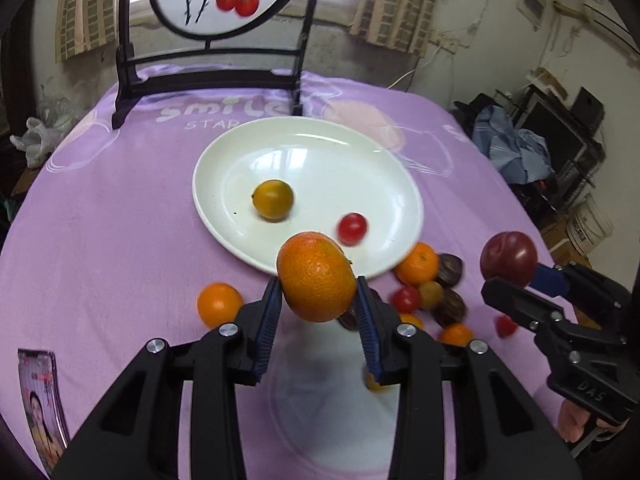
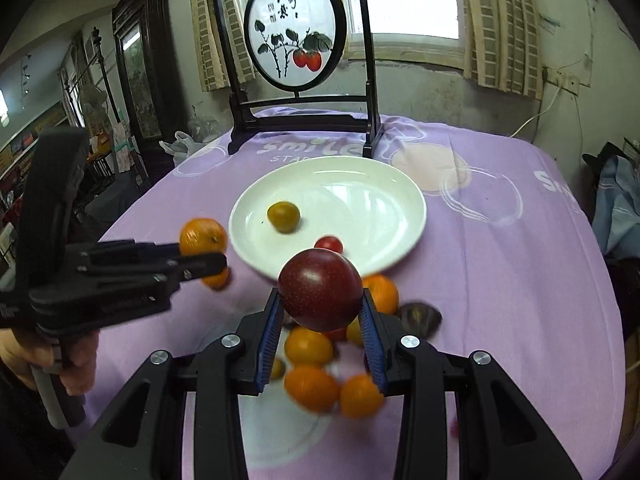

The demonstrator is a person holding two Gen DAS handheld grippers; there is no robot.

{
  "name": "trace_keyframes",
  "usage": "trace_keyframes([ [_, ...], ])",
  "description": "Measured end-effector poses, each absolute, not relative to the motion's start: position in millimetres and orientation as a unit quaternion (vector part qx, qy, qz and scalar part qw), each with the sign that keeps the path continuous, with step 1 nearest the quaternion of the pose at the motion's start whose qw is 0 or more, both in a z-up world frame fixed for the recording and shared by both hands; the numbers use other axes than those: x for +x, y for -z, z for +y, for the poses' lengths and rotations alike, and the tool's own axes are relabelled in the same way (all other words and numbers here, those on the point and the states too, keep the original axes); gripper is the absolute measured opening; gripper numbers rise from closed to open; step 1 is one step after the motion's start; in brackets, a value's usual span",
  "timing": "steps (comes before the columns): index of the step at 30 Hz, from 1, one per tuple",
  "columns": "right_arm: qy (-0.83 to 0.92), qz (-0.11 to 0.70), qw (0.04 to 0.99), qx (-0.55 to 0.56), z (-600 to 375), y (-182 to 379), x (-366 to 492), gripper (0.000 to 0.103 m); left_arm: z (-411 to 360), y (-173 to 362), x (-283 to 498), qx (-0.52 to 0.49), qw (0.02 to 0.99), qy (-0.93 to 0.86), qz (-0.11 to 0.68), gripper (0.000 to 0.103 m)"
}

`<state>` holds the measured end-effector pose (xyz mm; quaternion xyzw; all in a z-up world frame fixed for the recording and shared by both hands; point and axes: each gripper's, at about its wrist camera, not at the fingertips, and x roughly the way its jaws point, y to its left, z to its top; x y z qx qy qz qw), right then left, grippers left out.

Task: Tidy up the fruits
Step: 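Carry the orange and dark red tomato onto the white plate and release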

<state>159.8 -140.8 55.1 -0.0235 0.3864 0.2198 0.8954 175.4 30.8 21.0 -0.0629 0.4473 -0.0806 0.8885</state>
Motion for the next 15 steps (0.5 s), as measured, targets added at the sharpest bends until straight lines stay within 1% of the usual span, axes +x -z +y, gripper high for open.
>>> trace_keyframes([
  [4,-0.195,0.416,0.887,-0.036,-125.1,-39.5,211.6,0.038,37.5,-2.1,216.9,-0.058,0.880,0.063,0.468,0.036],
  [8,-0.170,0.452,0.874,-0.042,-116.8,-12.2,255.9,0.039,41.5,11.5,243.4,-0.055,0.872,0.061,0.482,0.036],
  [12,-0.162,0.472,0.865,-0.054,-108.7,7.9,275.3,0.040,36.8,24.2,257.0,-0.057,0.863,0.069,0.498,0.036],
  [14,-0.161,0.473,0.865,-0.046,-108.8,10.7,278.5,0.045,32.5,30.9,261.8,-0.058,0.856,0.074,0.508,0.037],
  [15,-0.160,0.469,0.868,-0.043,-109.6,9.9,278.9,0.050,30.3,34.1,263.6,-0.058,0.853,0.075,0.514,0.037],
])
